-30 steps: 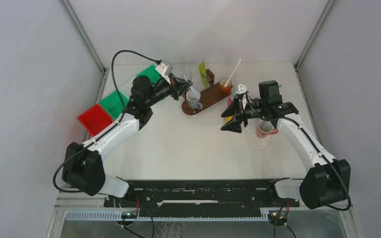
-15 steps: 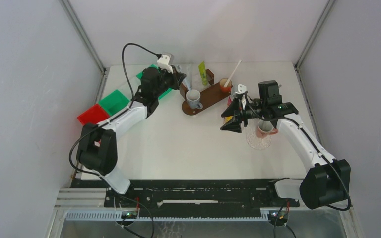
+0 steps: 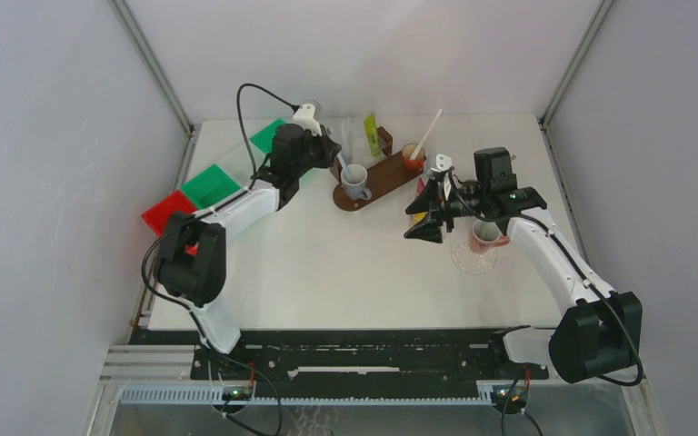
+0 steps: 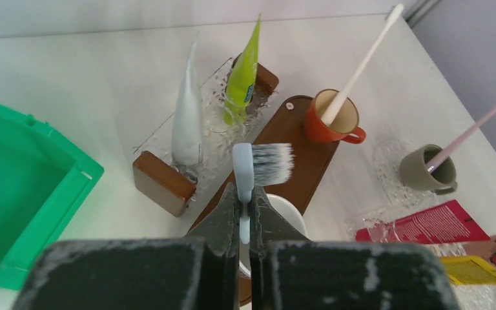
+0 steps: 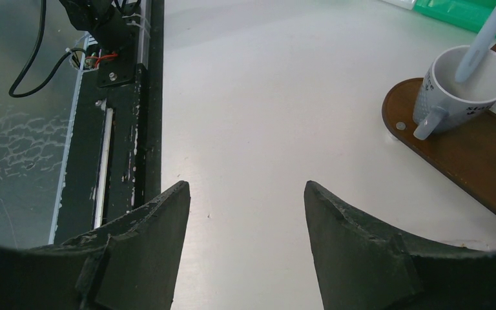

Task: Prepare toiletry sets of a toothbrush and toothpaste on the tray
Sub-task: Place the toothbrush in the cup.

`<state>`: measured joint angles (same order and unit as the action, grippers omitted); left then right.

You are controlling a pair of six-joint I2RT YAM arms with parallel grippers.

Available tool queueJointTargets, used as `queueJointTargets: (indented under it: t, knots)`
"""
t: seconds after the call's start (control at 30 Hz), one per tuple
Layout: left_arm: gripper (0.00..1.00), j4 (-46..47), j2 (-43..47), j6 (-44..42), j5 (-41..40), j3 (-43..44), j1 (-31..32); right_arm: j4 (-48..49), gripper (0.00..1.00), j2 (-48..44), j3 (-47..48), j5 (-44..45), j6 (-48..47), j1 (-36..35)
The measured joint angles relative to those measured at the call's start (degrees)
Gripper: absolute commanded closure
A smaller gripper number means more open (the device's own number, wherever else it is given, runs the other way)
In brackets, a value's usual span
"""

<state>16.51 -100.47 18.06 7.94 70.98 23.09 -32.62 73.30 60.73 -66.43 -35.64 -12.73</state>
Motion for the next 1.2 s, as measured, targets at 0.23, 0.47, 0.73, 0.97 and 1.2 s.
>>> queueJointTargets:
  t: [0.23, 0.47, 0.73, 0.97, 1.2]
  knots:
    - [1.00, -7.15, -2.56, 0.15, -7.10, 4.94, 2.32, 0.00, 0.27, 0.00, 0.00, 0.00, 0.00, 0.02]
    - [0.96, -11.76, -4.44, 0.24, -7.80, 7.74, 3.06, 0.00, 0.26, 0.00, 0.00, 0.00, 0.00, 0.48]
    - [0.72, -14.25, -5.29, 1.05, -7.32, 8.50, 3.04, 0.00, 0.26, 0.00, 0.00, 0.00, 0.02, 0.76]
    - [0.55, -14.40, -5.29, 1.44, -7.30, 8.52, 3.04, 0.02, 0.26, 0.00, 0.00, -0.02, 0.02, 0.90]
    - [0.44, -11.47, -2.01, 0.94, -5.97, 5.70, 2.45, 0.00, 0.26, 0.00, 0.00, -0.07, 0.02, 1.49]
